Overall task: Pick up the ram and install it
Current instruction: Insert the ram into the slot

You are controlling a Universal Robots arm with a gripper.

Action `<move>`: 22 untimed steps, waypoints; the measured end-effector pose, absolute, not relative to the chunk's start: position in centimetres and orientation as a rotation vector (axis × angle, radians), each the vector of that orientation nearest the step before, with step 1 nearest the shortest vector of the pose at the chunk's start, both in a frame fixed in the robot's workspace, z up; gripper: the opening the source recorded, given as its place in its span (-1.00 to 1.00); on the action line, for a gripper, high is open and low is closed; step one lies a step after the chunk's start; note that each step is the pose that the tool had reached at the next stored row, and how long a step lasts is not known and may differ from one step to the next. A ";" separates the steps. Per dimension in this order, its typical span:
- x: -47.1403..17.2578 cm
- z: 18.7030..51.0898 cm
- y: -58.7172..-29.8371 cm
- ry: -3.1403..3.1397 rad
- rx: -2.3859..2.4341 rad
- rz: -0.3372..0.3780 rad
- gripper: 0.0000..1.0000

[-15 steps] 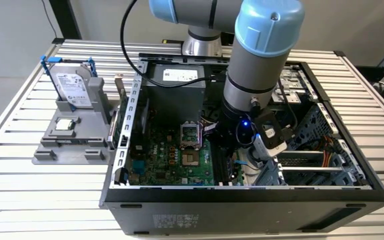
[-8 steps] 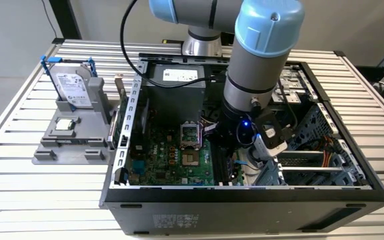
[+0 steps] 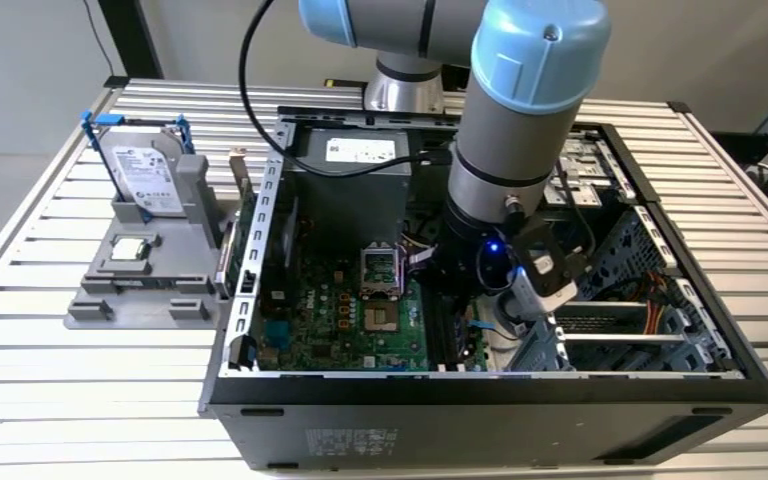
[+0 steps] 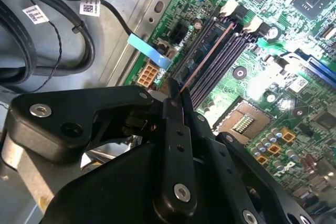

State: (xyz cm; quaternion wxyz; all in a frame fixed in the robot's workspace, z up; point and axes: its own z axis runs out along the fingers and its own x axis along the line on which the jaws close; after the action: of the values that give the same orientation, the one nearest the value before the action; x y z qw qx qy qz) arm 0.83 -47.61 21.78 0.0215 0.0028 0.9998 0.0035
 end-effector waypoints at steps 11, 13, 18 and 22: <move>0.8 21.2 -47.6 3.099 -0.010 0.003 -1.00; 0.8 21.2 -47.6 3.099 -0.010 0.003 -1.00; 0.8 21.2 -47.6 3.099 -0.010 0.003 1.00; 0.8 21.2 -47.6 3.099 -0.010 0.003 1.00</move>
State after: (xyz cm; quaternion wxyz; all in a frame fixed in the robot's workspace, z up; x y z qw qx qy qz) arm 0.84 -47.61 21.21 0.0215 -0.0033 0.9998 0.0010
